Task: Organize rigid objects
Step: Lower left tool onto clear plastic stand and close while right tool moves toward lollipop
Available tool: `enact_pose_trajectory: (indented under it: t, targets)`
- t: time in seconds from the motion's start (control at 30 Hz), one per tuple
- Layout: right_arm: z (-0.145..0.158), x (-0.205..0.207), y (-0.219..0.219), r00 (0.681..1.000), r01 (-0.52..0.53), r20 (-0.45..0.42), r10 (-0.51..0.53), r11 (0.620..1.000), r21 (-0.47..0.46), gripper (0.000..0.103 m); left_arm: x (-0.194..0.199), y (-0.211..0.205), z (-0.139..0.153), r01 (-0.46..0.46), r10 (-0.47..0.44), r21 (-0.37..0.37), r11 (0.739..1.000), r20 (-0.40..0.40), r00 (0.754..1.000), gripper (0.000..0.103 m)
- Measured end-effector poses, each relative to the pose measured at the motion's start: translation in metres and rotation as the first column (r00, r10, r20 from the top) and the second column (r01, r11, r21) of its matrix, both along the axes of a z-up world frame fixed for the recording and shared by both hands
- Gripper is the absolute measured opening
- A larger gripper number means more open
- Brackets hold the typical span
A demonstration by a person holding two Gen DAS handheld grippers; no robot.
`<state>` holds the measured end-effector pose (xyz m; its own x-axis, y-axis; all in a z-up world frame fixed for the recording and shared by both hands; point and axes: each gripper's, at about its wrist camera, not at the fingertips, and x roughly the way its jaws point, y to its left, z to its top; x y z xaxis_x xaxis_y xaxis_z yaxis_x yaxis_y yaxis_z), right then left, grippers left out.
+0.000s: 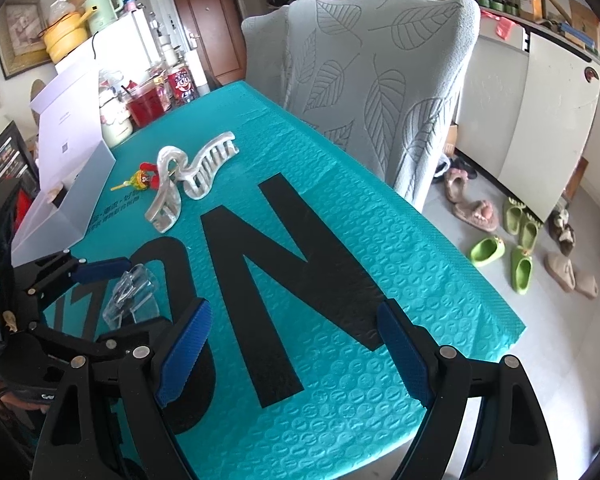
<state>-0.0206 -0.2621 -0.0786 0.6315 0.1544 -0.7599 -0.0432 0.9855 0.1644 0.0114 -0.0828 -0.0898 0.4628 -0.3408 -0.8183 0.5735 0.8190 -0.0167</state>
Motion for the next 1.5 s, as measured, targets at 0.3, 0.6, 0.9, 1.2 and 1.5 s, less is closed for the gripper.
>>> enact_pose_trajectory:
  t: [0.3,0.6,0.9,1.2,1.5]
  targets:
    - [0.003,0.009,0.011,1.0,-0.023,0.003,0.023,1.0,0.006,0.085,-0.003,0.029,0.021,-0.122,0.121,0.007,0.993,0.057,0.991,0.076]
    - [0.013,0.03,0.047,0.992,-0.121,0.022,0.121,0.992,0.017,0.085,0.009,0.075,0.019,-0.256,0.255,-0.039,0.966,-0.017,0.967,0.054]
    - [0.019,0.044,0.074,0.983,-0.18,0.028,0.18,0.984,-0.001,0.085,0.016,0.081,0.014,-0.232,0.224,-0.126,0.965,-0.075,0.972,0.054]
    - [0.012,0.048,0.068,0.989,-0.146,0.002,0.146,0.989,0.007,0.085,0.018,0.07,0.008,-0.28,0.281,-0.097,0.955,-0.001,0.96,0.024]
    - [0.013,0.054,0.072,0.986,-0.165,0.0,0.165,0.986,0.006,0.085,0.019,0.09,0.017,-0.323,0.324,-0.14,0.936,-0.017,0.946,0.023]
